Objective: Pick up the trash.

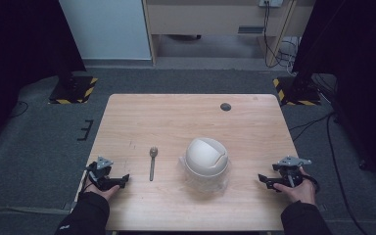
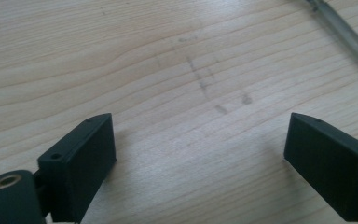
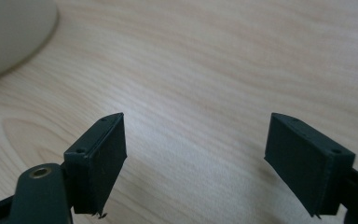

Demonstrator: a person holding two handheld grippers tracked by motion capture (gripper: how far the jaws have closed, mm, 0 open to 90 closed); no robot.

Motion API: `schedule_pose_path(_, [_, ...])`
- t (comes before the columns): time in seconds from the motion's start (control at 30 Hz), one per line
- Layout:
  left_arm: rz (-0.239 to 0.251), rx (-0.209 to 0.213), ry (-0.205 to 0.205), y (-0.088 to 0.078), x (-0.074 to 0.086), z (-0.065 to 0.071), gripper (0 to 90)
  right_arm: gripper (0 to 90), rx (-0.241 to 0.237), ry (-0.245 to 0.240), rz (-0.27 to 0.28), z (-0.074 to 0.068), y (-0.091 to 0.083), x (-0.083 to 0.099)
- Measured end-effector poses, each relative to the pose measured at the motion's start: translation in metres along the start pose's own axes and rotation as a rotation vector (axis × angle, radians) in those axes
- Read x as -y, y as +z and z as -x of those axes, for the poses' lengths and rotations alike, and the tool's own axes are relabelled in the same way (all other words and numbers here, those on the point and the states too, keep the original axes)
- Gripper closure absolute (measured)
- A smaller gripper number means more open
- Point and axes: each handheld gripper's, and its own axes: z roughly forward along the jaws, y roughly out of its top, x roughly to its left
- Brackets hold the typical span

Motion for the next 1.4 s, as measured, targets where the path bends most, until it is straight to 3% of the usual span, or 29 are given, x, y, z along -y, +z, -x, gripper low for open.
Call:
schedule_pose_path(0.07, [-0.003,0.023,-0.019,-0.001,-0.001,0.001,11.0,20.5,-0.011,0.007,0.051,-0.001,-0.006,-0.004])
schedule_pose_path(0.1, [-0.007,0.037,-0.022,-0.002,-0.002,0.002,12.9,20.4,-0.021,0.013,0.093,-0.002,-0.011,-0.008])
schedule_pose_path(0.23, [-0.002,0.052,-0.019,-0.003,-0.005,0.004,14.0,20.3,-0.046,0.005,0.177,-0.005,-0.021,-0.016])
schedule_pose_path(0.37, [0.022,0.059,-0.010,-0.006,-0.007,0.006,14.5,19.7,-0.071,-0.021,0.223,-0.009,-0.030,-0.025])
schedule_pose_path(0.57, [0.047,0.073,-0.023,-0.009,-0.008,0.007,14.1,19.9,-0.107,-0.015,0.285,-0.014,-0.040,-0.039])
schedule_pose_path(0.67, [0.064,0.076,-0.019,-0.011,-0.009,0.008,14.6,19.4,-0.148,-0.069,0.331,-0.023,-0.050,-0.056])
schedule_pose_path(0.73, [0.068,0.079,-0.021,-0.012,-0.009,0.008,14.7,19.0,-0.157,-0.076,0.338,-0.025,-0.052,-0.059])
schedule_pose_path(0.8, [0.078,0.079,-0.027,-0.013,-0.010,0.008,14.8,18.6,-0.189,-0.096,0.359,-0.030,-0.057,-0.066])
schedule_pose_path(0.83, [0.083,0.082,-0.030,-0.014,-0.010,0.009,15.1,18.6,-0.229,-0.119,0.385,-0.037,-0.061,-0.072])
schedule_pose_path(1.0, [0.101,0.083,-0.027,-0.015,-0.012,0.010,15.9,18.0,-0.290,-0.167,0.395,-0.049,-0.062,-0.084])
schedule_pose_path(1.03, [0.106,0.083,-0.024,-0.017,-0.012,0.011,16.0,17.8,-0.322,-0.192,0.400,-0.055,-0.062,-0.090])
schedule_pose_path(1.13, [0.122,0.086,-0.016,-0.019,-0.013,0.012,16.3,17.8,-0.360,-0.200,0.410,-0.060,-0.061,-0.095])
schedule_pose_path(1.17, [0.128,0.087,-0.012,-0.019,-0.013,0.012,16.3,17.8,-0.402,-0.220,0.417,-0.066,-0.058,-0.102])
schedule_pose_path(1.37, [0.127,0.099,-0.012,-0.020,-0.014,0.014,17.4,17.4,-0.467,-0.262,0.386,-0.079,-0.046,-0.113])
schedule_pose_path(1.4, [0.134,0.100,-0.012,-0.020,-0.015,0.015,17.4,17.2,-0.504,-0.266,0.381,-0.083,-0.038,-0.115])
